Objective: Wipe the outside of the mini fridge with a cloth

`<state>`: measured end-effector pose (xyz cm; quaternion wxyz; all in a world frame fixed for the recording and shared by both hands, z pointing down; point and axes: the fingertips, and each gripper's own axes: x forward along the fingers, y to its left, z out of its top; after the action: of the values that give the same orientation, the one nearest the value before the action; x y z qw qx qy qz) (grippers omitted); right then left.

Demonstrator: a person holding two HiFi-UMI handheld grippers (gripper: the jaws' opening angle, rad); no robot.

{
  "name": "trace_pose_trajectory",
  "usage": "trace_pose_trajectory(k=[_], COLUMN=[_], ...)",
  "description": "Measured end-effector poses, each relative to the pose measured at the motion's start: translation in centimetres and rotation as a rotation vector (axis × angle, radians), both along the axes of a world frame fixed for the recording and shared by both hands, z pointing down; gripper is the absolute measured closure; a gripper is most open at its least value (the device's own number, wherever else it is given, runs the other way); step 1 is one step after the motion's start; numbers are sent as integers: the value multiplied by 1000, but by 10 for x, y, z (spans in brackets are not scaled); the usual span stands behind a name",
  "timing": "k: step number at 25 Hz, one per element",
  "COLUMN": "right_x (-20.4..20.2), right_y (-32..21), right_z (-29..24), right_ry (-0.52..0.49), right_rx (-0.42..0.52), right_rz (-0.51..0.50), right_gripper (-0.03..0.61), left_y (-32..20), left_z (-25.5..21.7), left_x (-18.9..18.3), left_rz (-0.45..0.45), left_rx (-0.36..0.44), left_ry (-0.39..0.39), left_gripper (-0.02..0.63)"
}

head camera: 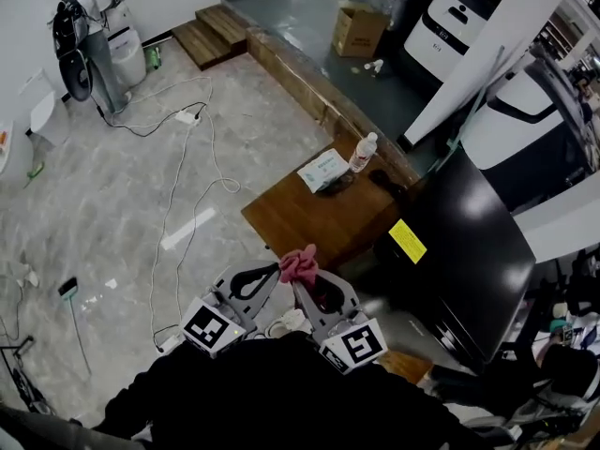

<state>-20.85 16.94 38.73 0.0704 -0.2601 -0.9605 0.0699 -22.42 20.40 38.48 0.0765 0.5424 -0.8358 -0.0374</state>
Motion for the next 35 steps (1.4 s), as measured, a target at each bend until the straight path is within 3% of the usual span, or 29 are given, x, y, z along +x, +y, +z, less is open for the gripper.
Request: trace_pose_trajectory(k=[8, 16, 20, 25, 29, 32, 35], right_x=[-69, -153, -204, -253, -255, -245, -240], right_y=[-5, -22, -43, -92, -134, -171, -215], right_z=[5, 16, 27, 34, 38, 21, 0], right_ry=[21, 19, 5, -42, -126, -211, -315], right_rx=[-48, -118, -147, -215, -315, -479, -578], right_rz=[-51, 136, 330, 656, 923, 1121, 1244], right_gripper=[500, 500, 500, 500, 500, 500, 500], left_y=[-15, -40, -60, -89, -110, -140, -183], left_z=[2, 16, 15, 18, 20, -1, -26], left_x=[-81, -177, -226, -276, -293, -303, -307], left_rz=[-15, 144, 307, 510, 635, 739, 789], left_rx=[-22, -21, 9, -6, 43, 94, 136], left_ry=[-29, -40, -72, -84, -113, -118, -117], left_gripper=[607, 607, 607, 607, 607, 607, 607])
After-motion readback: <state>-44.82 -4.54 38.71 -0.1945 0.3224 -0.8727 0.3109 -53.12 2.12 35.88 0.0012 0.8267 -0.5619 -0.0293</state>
